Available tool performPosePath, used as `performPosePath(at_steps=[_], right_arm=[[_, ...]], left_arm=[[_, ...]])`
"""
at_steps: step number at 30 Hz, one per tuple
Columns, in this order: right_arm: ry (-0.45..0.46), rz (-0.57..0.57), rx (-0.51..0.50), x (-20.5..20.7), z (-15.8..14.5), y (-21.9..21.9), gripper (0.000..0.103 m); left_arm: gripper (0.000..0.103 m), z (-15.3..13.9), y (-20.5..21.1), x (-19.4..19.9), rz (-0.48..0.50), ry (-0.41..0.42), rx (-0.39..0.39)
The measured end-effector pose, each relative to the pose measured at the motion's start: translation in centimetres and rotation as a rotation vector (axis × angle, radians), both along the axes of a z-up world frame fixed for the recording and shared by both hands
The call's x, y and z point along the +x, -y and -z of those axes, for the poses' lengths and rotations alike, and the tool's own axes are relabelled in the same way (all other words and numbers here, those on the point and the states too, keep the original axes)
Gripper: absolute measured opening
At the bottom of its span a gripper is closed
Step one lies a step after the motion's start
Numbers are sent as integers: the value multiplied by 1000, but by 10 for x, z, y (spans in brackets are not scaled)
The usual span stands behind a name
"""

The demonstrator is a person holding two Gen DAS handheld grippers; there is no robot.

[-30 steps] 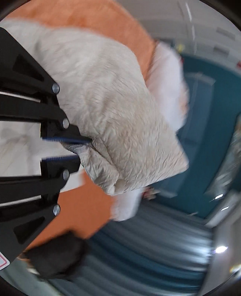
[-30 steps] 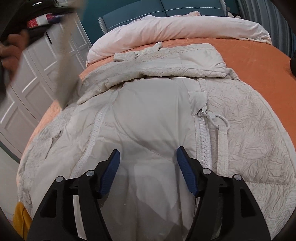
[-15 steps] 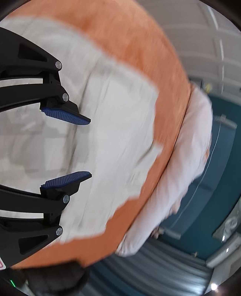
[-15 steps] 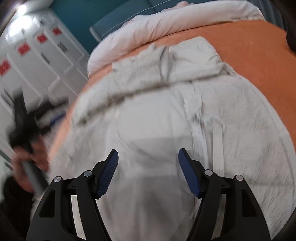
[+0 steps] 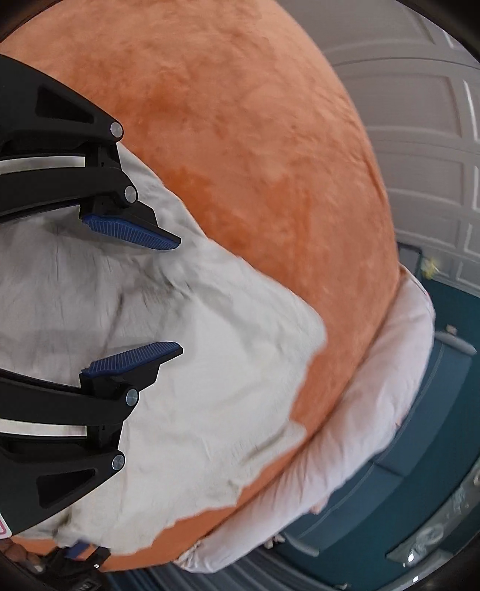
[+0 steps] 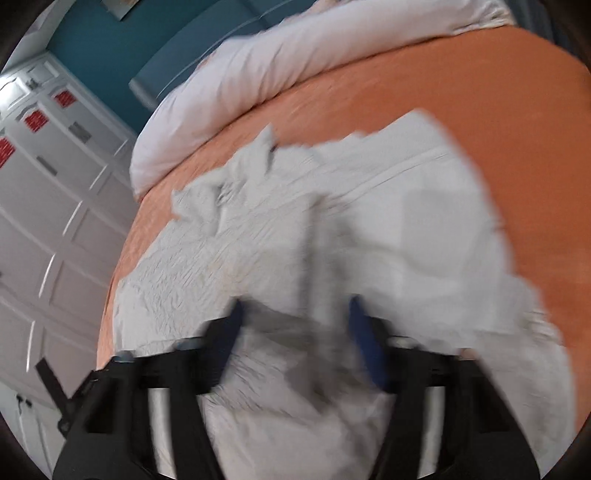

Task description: Fold large clothes

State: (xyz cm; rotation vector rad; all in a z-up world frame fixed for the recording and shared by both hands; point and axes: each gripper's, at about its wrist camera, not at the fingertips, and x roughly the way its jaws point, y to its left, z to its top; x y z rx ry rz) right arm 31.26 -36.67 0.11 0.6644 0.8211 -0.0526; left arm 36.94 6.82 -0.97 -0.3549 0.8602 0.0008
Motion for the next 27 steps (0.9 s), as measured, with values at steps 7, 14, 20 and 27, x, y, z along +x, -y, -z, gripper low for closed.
performPosePath(at_steps=[7,14,20,27], right_arm=[[331,-63,-159,-23,-94,-17,5],[-13,-39,-175,7,26,10,7],[-21,67,-195,-9,-1,5,13],[139,-123,-299,-3,-60,-50,13]], left_arm=[[53,17,-3,-4,7,-5,-21],[57,24,13,-8,44,17,63],[57,28,13,-9,41,26,66],[58,30,12,-11,35,32,55]])
